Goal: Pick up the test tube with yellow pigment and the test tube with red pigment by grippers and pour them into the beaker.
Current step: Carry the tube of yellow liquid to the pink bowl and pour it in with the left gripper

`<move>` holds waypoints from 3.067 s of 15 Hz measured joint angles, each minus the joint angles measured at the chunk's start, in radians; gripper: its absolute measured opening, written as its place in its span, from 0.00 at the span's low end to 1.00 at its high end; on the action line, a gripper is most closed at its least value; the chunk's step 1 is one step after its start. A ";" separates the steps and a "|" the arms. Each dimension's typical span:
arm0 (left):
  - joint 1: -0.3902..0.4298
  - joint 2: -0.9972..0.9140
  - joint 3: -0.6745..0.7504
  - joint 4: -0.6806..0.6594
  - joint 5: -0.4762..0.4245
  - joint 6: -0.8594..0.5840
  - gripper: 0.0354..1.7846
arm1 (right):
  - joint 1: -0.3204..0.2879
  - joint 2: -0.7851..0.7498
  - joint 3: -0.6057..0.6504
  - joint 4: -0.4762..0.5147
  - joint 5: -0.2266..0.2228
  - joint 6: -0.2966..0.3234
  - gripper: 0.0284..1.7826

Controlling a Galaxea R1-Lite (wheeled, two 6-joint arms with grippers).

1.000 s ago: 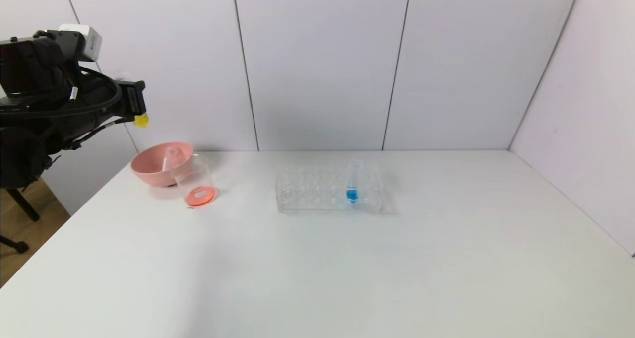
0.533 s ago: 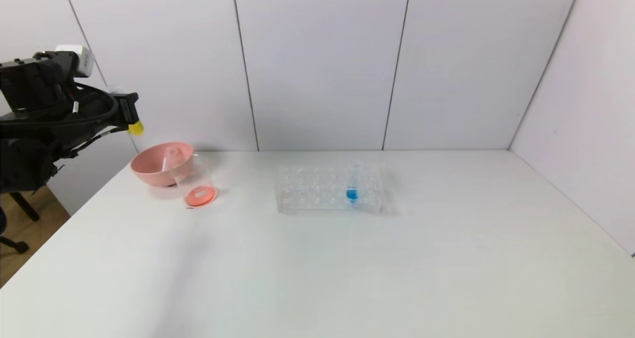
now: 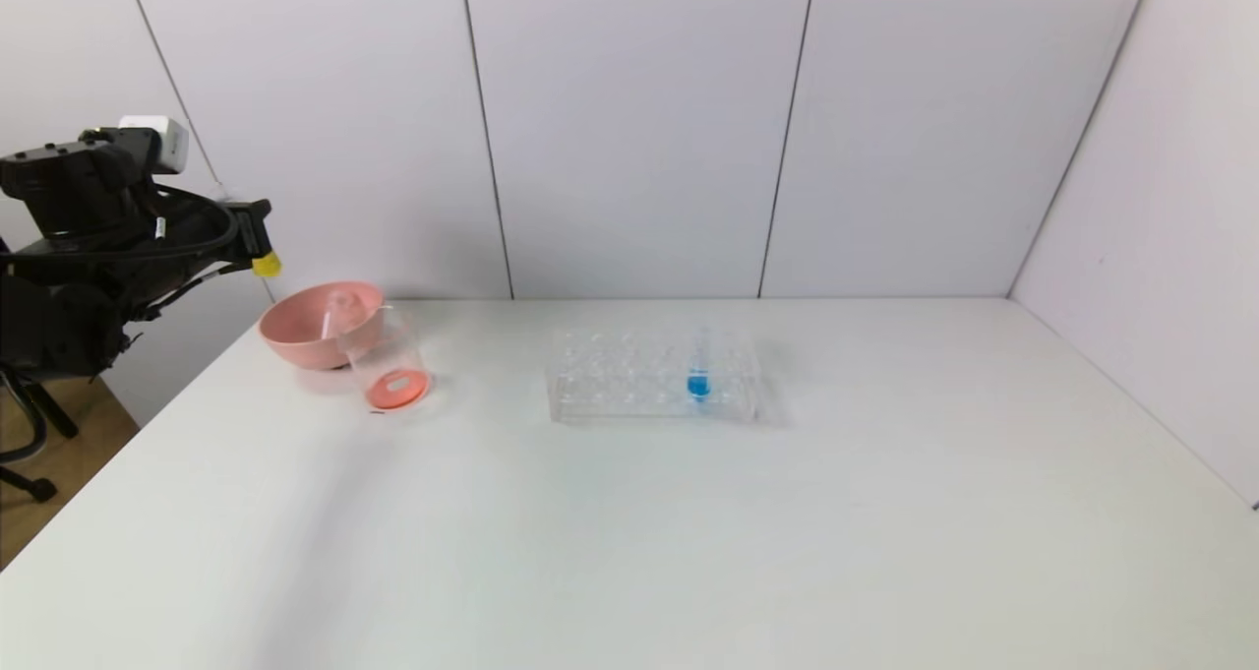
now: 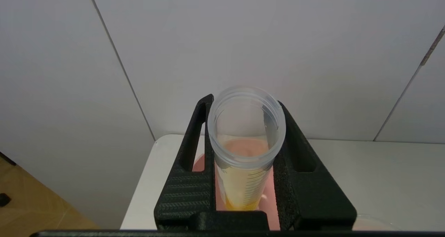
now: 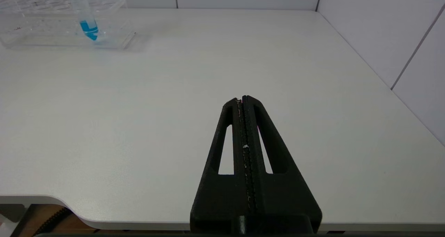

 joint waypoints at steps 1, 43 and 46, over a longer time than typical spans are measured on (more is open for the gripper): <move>0.000 0.011 -0.003 0.000 -0.001 0.000 0.25 | 0.000 0.000 0.000 0.000 0.000 0.000 0.05; 0.071 -0.083 -0.294 0.707 -0.484 0.599 0.25 | 0.000 0.000 0.000 0.000 0.000 0.000 0.05; 0.076 -0.063 -0.329 0.744 -0.560 0.641 0.25 | 0.000 0.000 0.000 0.000 0.000 0.000 0.05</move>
